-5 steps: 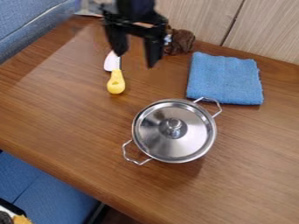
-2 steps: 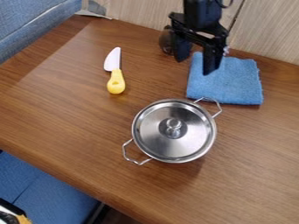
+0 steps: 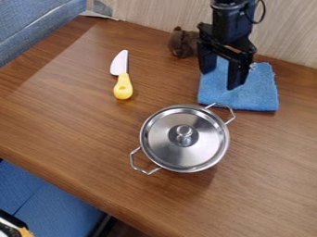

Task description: Move the blue towel to the bottom of the desk

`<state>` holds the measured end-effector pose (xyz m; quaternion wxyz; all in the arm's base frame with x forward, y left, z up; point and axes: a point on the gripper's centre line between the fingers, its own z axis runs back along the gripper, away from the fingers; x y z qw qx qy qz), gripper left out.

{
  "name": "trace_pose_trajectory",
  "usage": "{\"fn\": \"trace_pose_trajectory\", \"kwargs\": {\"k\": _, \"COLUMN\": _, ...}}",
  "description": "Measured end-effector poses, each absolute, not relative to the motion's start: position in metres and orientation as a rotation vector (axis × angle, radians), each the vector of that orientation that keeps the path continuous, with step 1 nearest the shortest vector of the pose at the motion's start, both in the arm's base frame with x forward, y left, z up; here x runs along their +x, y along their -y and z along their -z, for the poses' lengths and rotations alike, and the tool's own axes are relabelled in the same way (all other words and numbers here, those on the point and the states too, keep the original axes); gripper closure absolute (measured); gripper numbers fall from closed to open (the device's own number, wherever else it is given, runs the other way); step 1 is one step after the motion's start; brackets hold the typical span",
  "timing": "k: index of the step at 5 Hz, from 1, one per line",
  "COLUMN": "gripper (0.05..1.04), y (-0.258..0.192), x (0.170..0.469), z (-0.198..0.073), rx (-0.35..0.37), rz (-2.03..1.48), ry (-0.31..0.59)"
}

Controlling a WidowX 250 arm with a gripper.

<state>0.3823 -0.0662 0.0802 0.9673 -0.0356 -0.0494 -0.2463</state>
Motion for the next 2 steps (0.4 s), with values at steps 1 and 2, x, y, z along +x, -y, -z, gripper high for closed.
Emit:
{"fn": "trace_pose_trajectory", "kwargs": {"k": 1, "gripper": 0.084, "y": 0.0668, "x": 0.3845, "z": -0.0718, "rx": -0.056, "rz": 0.524, "ry": 0.089}}
{"fn": "trace_pose_trajectory", "kwargs": {"k": 2, "gripper": 0.084, "y": 0.0712, "x": 0.3858, "z": -0.0695, "rx": -0.039, "rz": 0.558, "ry": 0.096}}
